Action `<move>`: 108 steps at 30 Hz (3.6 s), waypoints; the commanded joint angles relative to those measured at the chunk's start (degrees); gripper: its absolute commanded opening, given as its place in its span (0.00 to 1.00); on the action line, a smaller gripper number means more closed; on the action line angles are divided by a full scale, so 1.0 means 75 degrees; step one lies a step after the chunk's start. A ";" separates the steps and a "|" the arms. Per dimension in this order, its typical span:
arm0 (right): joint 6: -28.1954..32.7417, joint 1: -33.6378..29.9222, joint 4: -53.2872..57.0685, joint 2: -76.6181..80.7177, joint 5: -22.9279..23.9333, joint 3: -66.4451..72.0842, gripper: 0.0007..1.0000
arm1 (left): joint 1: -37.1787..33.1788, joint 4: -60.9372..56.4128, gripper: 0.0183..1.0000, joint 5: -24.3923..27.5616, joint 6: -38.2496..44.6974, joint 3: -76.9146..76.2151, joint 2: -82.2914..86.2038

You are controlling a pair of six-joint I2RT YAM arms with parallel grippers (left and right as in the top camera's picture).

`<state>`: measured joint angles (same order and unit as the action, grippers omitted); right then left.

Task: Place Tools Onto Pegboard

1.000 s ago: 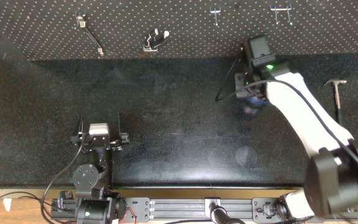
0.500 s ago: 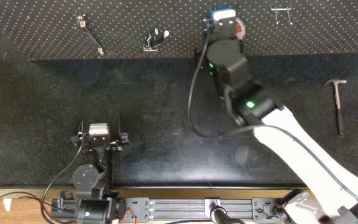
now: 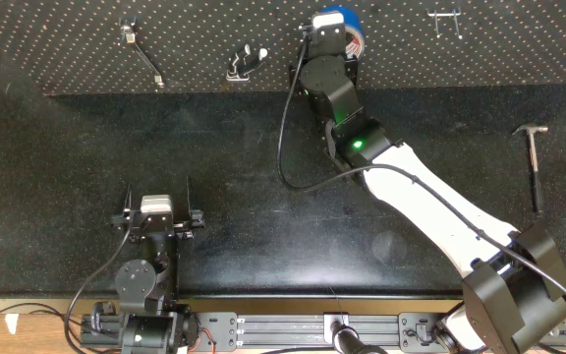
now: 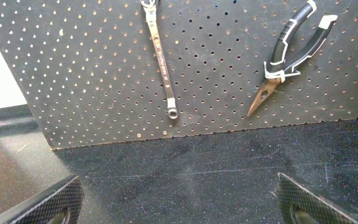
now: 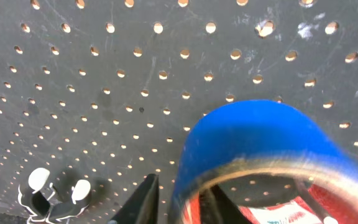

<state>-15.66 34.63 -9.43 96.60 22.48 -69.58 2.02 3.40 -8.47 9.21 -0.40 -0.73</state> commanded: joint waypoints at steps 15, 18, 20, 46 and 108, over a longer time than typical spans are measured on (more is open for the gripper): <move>0.0067 -0.0017 0.6936 -0.3188 -0.0778 -0.0055 1.00 | -0.0017 0.0041 1.00 0.0020 0.0099 0.0012 0.0050; 0.0070 -0.1102 0.9247 -0.3279 -0.0746 -0.0017 1.00 | -0.0017 0.0041 1.00 0.0020 0.0099 0.0012 0.0050; 0.0111 -0.2331 1.0002 -0.3276 -0.0752 0.0251 1.00 | -0.0017 0.0041 1.00 0.0020 0.0099 0.0012 0.0050; 0.8017 -1.0057 0.6496 -0.0172 -0.4887 0.2028 1.00 | -0.0017 0.0041 1.00 0.0020 0.0099 0.0012 0.0050; 0.3722 -0.5805 0.4083 -0.2597 -0.5310 0.2031 0.93 | -0.0017 0.0041 1.00 0.0020 0.0099 0.0012 0.0050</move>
<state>12.64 -9.26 20.86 76.99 -19.55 -54.11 2.02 3.42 -8.47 9.21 -0.43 -0.78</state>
